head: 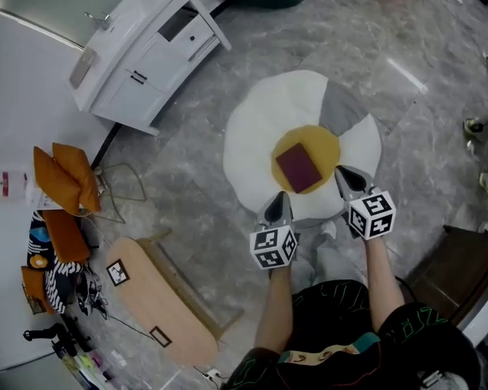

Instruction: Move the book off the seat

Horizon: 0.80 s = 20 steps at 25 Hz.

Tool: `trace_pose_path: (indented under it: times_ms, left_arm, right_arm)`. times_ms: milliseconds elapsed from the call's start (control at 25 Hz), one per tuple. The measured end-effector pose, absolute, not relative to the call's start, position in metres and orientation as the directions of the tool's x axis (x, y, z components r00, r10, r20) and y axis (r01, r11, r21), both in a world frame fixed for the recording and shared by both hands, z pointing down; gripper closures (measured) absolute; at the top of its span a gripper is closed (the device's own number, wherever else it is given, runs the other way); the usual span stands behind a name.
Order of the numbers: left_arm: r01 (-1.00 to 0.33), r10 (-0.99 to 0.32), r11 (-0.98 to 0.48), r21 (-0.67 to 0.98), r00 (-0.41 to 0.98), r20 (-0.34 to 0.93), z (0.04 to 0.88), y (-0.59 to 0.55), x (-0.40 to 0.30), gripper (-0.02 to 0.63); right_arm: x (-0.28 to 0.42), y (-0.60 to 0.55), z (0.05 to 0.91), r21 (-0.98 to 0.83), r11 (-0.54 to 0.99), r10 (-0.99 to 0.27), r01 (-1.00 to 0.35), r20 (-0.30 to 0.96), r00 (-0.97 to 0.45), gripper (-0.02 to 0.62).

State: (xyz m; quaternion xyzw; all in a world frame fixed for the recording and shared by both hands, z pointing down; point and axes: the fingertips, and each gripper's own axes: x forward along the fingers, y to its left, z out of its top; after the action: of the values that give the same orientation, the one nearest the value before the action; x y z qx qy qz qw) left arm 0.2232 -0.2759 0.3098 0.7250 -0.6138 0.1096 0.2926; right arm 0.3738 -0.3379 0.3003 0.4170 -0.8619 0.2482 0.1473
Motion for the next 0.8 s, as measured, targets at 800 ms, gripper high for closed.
trace_pose_path:
  times_ms: [800]
  left_arm:
    - [-0.899, -0.647, 0.002, 0.438, 0.333, 0.686, 0.594, -0.291, 0.209, 0.594]
  right_arm:
    - [0.332, -0.332, 0.574, -0.284, 0.580, -0.387, -0.763, 0.728, -0.565, 0.592]
